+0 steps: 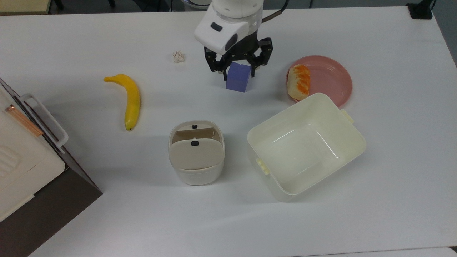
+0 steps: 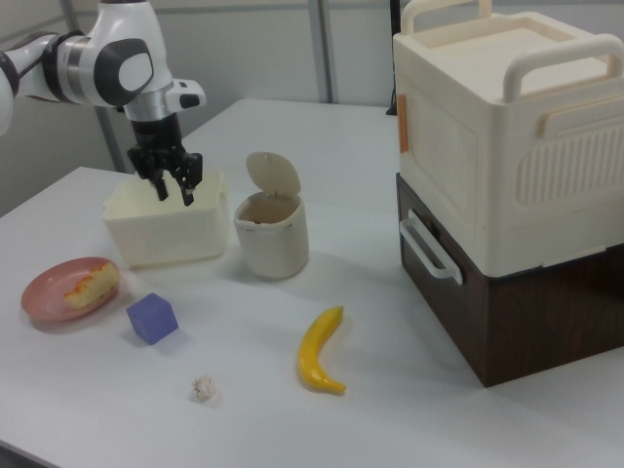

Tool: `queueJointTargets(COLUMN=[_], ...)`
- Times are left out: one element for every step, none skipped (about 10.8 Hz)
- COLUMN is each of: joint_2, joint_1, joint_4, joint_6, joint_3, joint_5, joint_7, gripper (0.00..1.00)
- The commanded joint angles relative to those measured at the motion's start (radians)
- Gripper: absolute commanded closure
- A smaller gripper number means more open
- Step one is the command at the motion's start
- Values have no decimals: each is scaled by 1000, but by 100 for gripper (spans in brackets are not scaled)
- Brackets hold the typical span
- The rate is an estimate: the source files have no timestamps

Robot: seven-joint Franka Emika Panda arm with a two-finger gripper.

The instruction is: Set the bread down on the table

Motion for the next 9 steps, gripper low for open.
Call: queueJointTargets(joint_2=[-21,-21,-21,-22,-29,-36,-39,-52,-59], joint_1=[7,-3,-3,-3,4,10,26,65,110], joint_4=[-14,-14,-14,-10,-19,-27,-30,-37,-65], joint_6=[116,179,228,236,211,127,39,-28,-52], joint_3=[-34,-46,-60,-67,-69,-61,-54,-51,-51], joint_5=[13,12,10,9,10,13,18,22,22], joint_7=[-25,-27,-25,-29,-38,-50,-45,-42,-39], gripper=[100,100,100,100,92,62,14,0,0])
